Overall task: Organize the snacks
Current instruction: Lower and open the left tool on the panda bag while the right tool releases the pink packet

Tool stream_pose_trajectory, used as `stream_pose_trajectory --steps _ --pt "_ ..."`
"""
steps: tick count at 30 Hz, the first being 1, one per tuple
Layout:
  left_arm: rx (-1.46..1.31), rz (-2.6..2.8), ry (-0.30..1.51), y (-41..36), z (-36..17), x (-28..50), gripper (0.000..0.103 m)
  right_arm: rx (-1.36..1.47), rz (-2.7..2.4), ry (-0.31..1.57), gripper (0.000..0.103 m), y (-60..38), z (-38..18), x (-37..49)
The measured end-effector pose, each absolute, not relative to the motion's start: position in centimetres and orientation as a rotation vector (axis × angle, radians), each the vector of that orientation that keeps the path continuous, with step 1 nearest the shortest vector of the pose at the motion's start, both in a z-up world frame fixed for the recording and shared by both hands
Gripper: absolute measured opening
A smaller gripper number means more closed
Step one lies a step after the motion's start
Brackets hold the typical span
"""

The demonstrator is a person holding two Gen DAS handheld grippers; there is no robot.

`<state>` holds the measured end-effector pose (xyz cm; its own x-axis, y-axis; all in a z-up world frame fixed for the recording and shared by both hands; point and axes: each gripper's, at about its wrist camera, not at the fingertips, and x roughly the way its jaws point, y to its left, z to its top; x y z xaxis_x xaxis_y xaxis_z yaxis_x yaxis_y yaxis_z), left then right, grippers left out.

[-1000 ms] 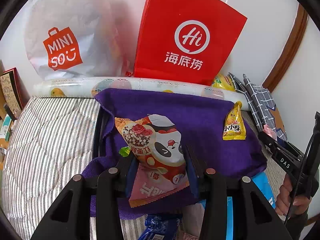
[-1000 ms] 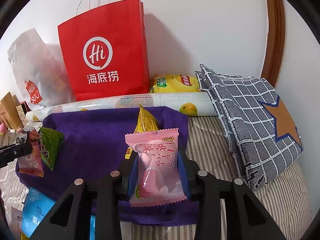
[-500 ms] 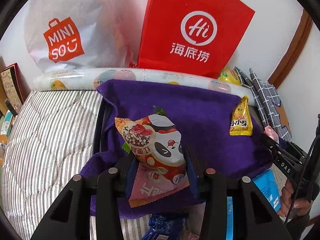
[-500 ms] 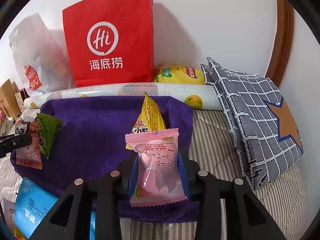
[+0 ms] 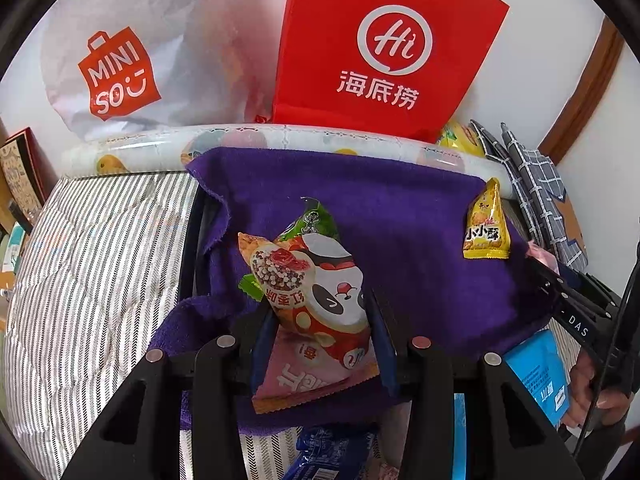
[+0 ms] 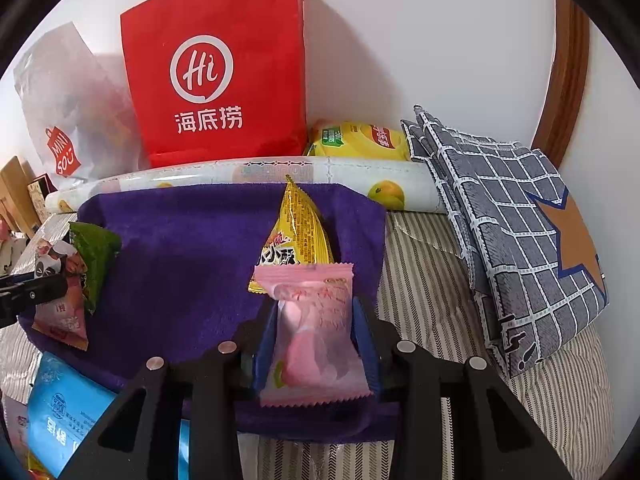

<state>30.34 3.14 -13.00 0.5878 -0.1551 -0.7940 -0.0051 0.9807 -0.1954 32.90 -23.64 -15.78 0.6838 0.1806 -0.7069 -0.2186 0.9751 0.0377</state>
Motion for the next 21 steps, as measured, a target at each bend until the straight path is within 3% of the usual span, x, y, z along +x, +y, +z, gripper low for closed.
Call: stream_pose_trajectory --steps 8,21 --pt "-0.19 -0.095 0.924 3.1 -12.8 30.2 0.045 -0.041 0.227 0.767 0.047 -23.8 -15.5 32.7" --pt "-0.219 -0.101 0.888 3.6 -11.9 30.0 0.057 -0.011 0.226 0.755 0.05 -24.1 -15.1 32.5"
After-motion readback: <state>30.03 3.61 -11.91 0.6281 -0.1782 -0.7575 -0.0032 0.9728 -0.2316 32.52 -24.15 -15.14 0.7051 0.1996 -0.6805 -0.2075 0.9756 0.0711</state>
